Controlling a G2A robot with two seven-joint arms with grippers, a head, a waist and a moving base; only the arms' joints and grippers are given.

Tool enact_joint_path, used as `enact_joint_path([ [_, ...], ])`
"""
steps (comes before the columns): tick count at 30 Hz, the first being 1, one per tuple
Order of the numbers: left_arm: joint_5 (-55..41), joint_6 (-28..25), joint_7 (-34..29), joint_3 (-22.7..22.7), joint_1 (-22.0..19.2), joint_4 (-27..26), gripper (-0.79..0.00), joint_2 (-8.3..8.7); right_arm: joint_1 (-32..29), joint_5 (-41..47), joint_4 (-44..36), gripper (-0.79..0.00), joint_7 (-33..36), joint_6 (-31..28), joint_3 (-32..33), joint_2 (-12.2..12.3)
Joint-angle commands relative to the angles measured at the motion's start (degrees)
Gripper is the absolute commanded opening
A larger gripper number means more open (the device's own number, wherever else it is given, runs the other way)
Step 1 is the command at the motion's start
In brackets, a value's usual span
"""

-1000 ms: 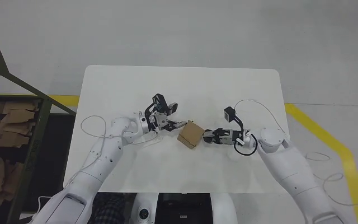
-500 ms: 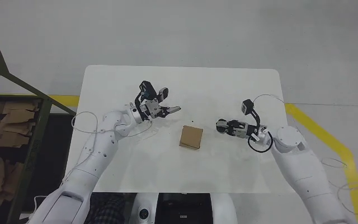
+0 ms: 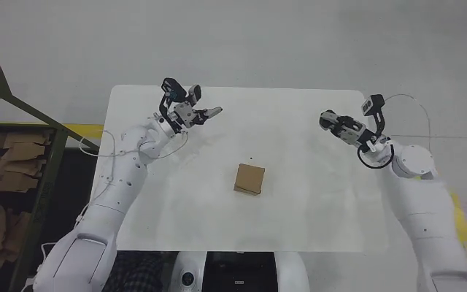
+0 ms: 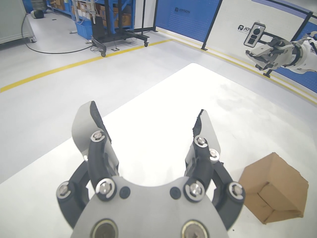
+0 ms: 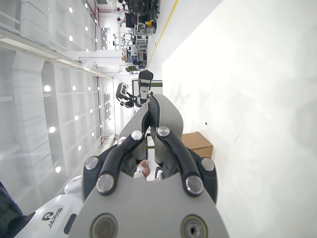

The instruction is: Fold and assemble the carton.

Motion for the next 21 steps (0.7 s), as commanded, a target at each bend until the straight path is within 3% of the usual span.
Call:
enact_joint_path([
  [1,-0.29,0.69,-0.03,-1.15,0.25,0.09,-0.099,0.26,1.21,0.04,1.62,-0.785,-1.27,-0.86,0.53,-0.03],
  [7,-1.83,2.44,-1.28,-5.25,2.21,-0.28,0.000,1.23,3.75,-2.06,5.25,-0.785,-7.14,-4.10,0.71,-0.38],
  [9,-2.03,3.01,-1.78,-6.66,3.18,-0.84,0.000,1.59,4.23,-4.55,6.09,-0.785,-10.72,-5.63,0.63,-0.47],
  [10,-2.26,3.28,-1.99,-7.36,3.71,-1.15,0.000,1.76,4.34,-5.81,6.47,-0.727,-12.74,-6.27,0.53,-0.53],
  [14,-3.80,4.45,-2.76,-10.30,5.73,-2.70,0.000,2.39,4.84,-9.93,7.71,-0.727,-18.47,-7.02,-0.16,-0.81],
  [18,-4.69,5.43,-3.14,-13.00,7.62,-5.12,0.000,2.96,5.06,-13.71,8.08,-0.545,-22.31,-7.91,-0.95,-1.05],
  [21,-5.29,6.04,-3.70,-14.50,8.65,-6.66,0.000,3.28,4.89,-15.21,7.89,-0.339,-24.69,-9.45,-1.37,-1.30],
])
